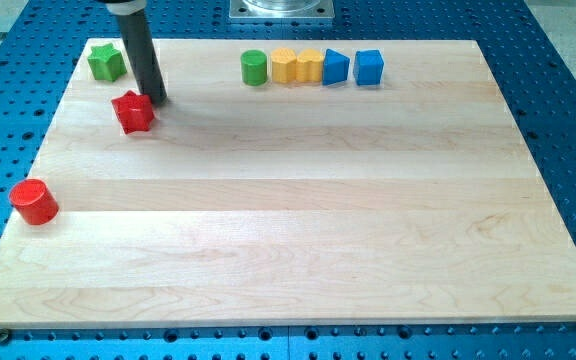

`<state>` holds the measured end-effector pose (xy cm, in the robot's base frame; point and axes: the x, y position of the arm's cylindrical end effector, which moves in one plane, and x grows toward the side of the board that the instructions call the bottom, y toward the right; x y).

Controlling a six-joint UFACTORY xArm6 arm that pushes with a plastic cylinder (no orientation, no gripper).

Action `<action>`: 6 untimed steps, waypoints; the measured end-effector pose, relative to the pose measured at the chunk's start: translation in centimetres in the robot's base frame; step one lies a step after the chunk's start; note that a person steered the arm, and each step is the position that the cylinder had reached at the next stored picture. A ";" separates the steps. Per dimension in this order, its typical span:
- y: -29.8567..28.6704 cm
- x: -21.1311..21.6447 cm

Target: Move the red star to the top right of the red circle

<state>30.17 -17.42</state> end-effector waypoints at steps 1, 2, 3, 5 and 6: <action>-2.0 2.4; -0.7 10.8; 1.5 13.9; 3.3 19.8; -1.4 25.9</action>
